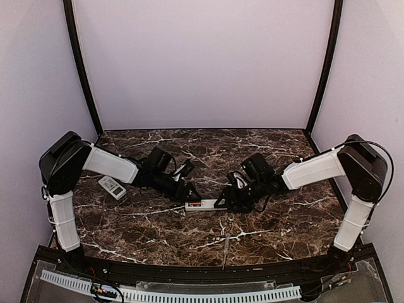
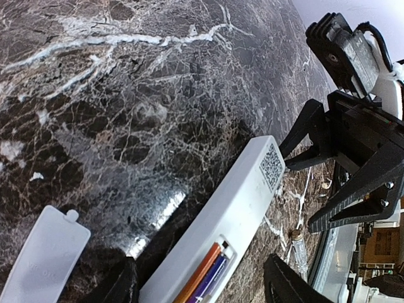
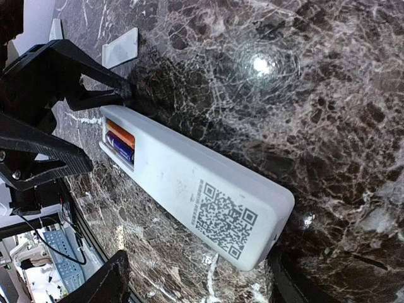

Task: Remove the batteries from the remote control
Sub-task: Adjust the remote control without the battery cover at the center of the board.

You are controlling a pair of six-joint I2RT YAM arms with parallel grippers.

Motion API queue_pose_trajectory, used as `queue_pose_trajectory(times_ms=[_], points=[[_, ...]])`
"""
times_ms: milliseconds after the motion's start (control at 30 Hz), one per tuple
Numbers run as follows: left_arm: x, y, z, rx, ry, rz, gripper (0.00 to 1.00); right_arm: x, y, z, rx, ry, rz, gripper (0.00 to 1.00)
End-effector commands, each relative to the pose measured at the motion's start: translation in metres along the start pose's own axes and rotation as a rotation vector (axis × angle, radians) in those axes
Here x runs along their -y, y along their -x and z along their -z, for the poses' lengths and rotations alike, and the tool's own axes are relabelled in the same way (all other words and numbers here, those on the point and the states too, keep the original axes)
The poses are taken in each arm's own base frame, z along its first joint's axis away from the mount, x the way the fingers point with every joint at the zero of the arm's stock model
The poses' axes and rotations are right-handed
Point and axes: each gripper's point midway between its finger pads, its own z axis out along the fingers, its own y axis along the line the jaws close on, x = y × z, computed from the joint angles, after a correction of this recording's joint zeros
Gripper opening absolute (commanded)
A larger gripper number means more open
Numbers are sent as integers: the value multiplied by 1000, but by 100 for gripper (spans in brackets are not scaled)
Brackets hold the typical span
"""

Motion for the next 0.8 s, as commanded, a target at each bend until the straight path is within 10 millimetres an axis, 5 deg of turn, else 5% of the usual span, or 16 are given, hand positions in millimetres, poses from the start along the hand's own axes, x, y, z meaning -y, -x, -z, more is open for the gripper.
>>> queue_pose_trajectory(times_ms=[0, 400, 767], points=[[16, -29, -4, -86, -48, 11, 67, -4, 21, -10, 63, -17, 18, 70], [38, -54, 3, -128, -75, 60, 67, -14, 60, -36, 116, 7, 50, 67], [51, -53, -1, -103, -122, 92, 67, -26, 74, -54, 103, 65, 76, 67]])
